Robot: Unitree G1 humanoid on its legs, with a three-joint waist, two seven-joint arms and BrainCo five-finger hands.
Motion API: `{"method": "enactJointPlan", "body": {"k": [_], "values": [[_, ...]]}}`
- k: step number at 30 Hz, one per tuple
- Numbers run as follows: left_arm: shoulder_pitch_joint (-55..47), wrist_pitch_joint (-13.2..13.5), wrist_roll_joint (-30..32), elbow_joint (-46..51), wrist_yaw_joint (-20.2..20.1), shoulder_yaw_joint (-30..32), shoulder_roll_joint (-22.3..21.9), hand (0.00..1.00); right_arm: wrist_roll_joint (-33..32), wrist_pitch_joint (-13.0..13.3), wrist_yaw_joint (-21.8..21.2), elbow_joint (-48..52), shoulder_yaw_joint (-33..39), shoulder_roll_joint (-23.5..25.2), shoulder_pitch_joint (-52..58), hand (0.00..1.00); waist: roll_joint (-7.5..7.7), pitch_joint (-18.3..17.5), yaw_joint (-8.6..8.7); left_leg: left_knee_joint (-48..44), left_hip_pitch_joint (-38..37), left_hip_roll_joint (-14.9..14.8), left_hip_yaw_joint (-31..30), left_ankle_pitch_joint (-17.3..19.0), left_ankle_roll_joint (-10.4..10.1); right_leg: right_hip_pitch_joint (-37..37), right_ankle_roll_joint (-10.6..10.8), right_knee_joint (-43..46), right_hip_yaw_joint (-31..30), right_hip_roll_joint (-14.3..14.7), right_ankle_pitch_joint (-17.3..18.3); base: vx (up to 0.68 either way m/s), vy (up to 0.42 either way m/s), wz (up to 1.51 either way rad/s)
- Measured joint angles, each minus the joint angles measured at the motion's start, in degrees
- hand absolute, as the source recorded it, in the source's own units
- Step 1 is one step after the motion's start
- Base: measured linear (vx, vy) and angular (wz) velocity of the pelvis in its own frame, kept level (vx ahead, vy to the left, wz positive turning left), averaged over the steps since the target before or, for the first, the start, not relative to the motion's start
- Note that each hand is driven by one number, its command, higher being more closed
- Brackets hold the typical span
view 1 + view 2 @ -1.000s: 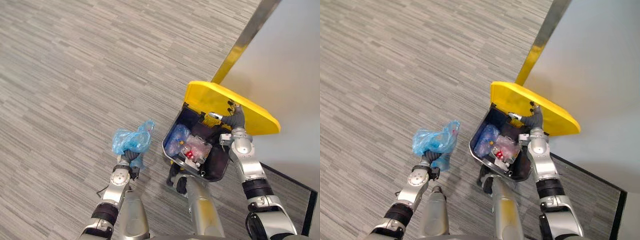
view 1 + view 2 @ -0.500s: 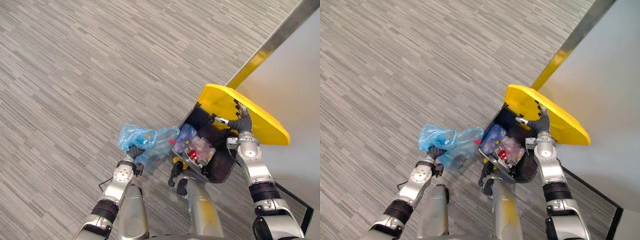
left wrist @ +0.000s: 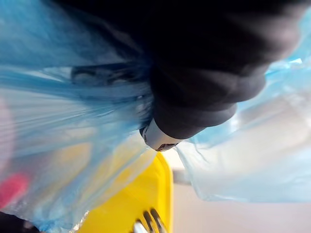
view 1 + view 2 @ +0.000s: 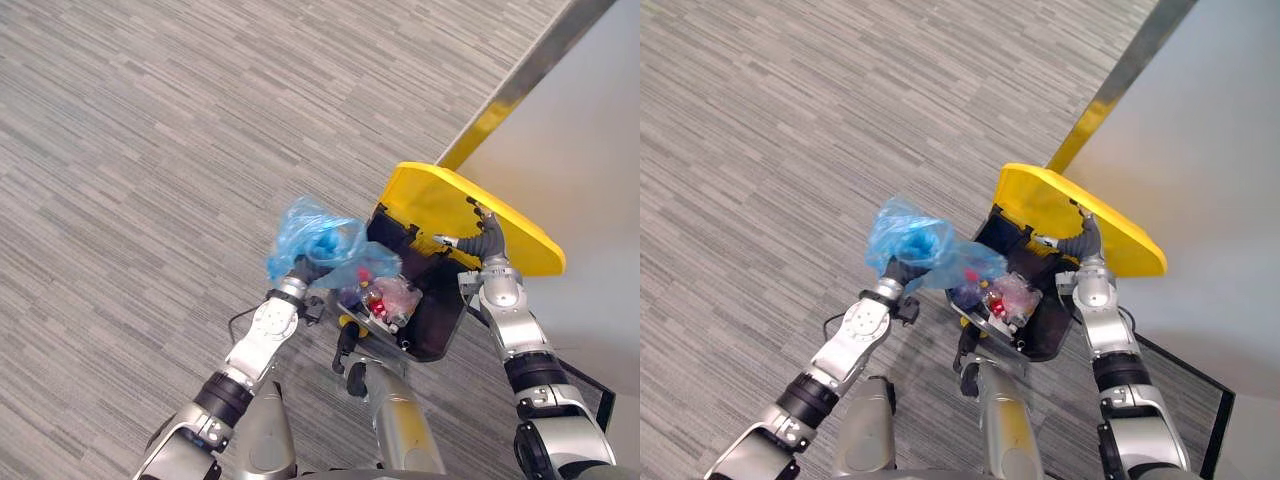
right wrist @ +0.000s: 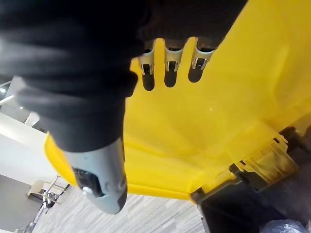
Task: Gather rubbish on tea table into small bin, then transfer packed bag to large trash can.
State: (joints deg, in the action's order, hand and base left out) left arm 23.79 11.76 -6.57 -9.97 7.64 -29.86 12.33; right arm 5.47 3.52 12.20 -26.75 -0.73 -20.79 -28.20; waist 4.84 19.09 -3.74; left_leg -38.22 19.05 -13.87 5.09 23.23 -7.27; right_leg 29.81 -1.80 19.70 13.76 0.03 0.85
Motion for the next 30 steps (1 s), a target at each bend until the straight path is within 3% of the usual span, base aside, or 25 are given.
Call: {"method": "enactJointPlan", "body": {"k": [8, 13, 15, 21, 30], "values": [[7.75, -0.12, 0.74, -0.39, 0.08, -5.22, -1.71, 1.00, 4.65, -0.90, -0.20, 0.06, -3.55, -2.03, -4.25, 0.00, 0.18, 0.10, 1.41, -1.20, 0.22, -0.02, 0.99, 0.37, 0.31, 0.23, 0.06, 0.30, -0.56, -0.04, -0.27, -0.01, 0.014, -0.03], [17.25, -0.22, 0.85, -9.05, 0.22, -6.18, -7.22, 1.00, 7.00, -1.68, -1.18, 0.16, -6.46, -4.33, -7.71, 0.00, 0.32, 0.55, 2.17, -4.46, 2.53, -0.20, 1.46, 1.79, 1.37, 2.18, 0.53, 1.54, -1.23, -0.15, -0.62, -0.04, 0.034, -0.08], [20.62, -0.35, 1.59, -12.53, 0.27, -6.27, -7.98, 1.00, 8.19, -1.68, -1.25, 0.17, -8.13, -4.79, -10.70, 0.00, 0.50, 1.61, 3.10, -6.12, 3.57, -0.37, 1.55, 2.57, 1.53, 3.20, 0.92, 1.86, -1.46, -0.13, -1.01, -0.08, 0.047, -0.14], [25.81, -2.15, 4.01, -22.23, 0.15, -6.49, -9.94, 1.00, 9.39, -1.66, -1.28, 0.10, -11.22, -6.30, -15.97, 0.00, 0.52, 4.21, 3.45, -9.14, 7.70, -1.05, 2.99, 3.48, 2.87, 7.24, 0.97, 2.13, -2.85, -0.10, -2.51, -0.06, 0.030, -0.14], [27.57, -4.09, 6.28, -33.32, 0.05, -1.65, -9.88, 1.00, 15.58, -1.94, -1.12, -4.03, -17.14, -6.50, -22.13, 0.00, -1.35, 7.85, 4.49, -13.05, 14.20, -1.04, 4.25, 4.40, 2.91, 13.92, 0.21, 4.08, -4.49, -0.27, -3.57, -0.02, 0.039, -0.11]]}}
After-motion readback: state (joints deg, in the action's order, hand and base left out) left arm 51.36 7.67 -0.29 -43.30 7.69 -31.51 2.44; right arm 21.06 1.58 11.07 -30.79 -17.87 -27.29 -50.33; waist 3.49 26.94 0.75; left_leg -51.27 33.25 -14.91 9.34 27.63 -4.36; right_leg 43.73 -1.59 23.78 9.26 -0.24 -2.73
